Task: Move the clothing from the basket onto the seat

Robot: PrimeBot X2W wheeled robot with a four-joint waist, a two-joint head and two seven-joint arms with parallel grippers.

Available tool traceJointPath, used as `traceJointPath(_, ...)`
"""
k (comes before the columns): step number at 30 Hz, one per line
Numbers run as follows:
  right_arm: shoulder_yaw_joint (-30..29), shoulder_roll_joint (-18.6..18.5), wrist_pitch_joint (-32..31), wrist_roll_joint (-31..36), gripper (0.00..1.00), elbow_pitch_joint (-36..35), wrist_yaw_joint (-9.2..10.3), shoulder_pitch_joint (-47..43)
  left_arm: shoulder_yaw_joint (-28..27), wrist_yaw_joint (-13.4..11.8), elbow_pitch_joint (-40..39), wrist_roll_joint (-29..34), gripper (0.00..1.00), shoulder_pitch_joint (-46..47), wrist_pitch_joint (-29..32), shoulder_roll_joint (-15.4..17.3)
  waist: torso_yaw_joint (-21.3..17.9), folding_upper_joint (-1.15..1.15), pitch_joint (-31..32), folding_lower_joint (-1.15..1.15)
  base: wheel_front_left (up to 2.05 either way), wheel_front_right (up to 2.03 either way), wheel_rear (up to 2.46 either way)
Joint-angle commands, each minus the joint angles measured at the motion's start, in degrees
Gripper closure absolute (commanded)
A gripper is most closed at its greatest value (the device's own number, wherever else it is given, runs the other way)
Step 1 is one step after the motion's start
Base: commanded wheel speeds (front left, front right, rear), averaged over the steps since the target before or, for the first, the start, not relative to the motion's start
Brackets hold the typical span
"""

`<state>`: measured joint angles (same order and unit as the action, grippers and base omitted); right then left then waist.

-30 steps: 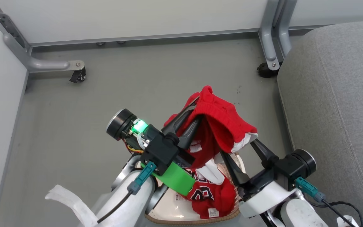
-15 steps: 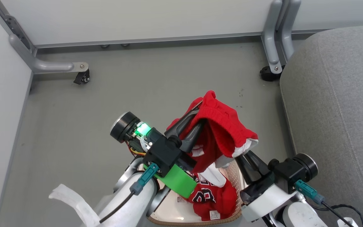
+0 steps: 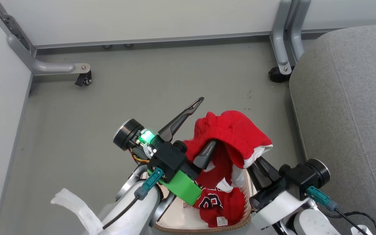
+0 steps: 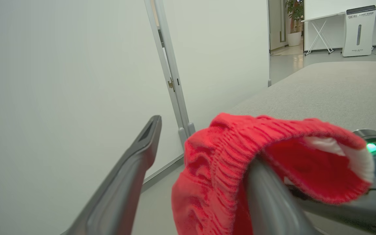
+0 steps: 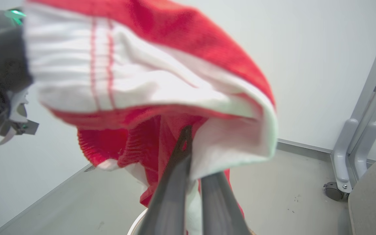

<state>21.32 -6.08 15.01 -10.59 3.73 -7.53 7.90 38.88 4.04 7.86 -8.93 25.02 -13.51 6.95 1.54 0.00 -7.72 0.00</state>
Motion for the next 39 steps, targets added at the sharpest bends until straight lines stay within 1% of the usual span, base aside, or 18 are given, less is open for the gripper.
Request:
traceJointPath(1, -0.1, -0.2, 0.3, -0.2, 1.0, -0.3, 0.08, -0.4, 0.0, 0.2, 0.0, -0.1, 0.0, -0.5, 0.2, 0.5, 0.1, 0.0, -0.1, 0.0, 0.0, 0.0, 0.0)
traceJointPath(9, -0.3, -0.2, 0.3, -0.3, 1.0, -0.5, 0.08, -0.1, 0.4, -0.3, 0.1, -0.2, 0.0, -0.3, 0.5, 1.2, 0.2, 0.0, -0.3, 0.0, 0.0, 0.0, 0.0)
traceJointPath(12, -0.7, 0.0, 0.3, -0.3, 1.0, -0.9, 0.08, 0.3, 0.7, 0.1, 0.4, -0.5, 0.0, -0.4, 1.0, 1.5, 0.0, 0.0, -0.5, 0.0, 0.0, 0.0, 0.0)
traceJointPath(23, -2.4, 0.7, 0.3, -0.8, 1.0, -2.6, 0.08, 1.7, 0.8, 0.6, 1.9, -2.1, 0.0, -1.8, 0.4, 3.5, -2.4, 0.0, -3.2, 0.0, 0.0, 0.0, 0.0)
traceJointPath(29, -4.5, 1.2, 0.3, -1.0, 1.0, -4.2, 0.08, 2.3, 1.0, 1.3, 3.0, -3.3, 0.0, -2.3, -0.4, 4.4, -4.9, 0.0, -5.1, 0.0, 0.0, 0.0, 0.0)
traceJointPath(39, -8.2, 2.4, 0.3, -0.4, 1.0, -6.9, 0.08, 3.2, 3.4, 2.5, 4.1, -2.7, 0.0, -2.7, -1.4, 6.8, -11.4, 0.0, -8.6, 0.0, 0.0, 0.0, 0.0)
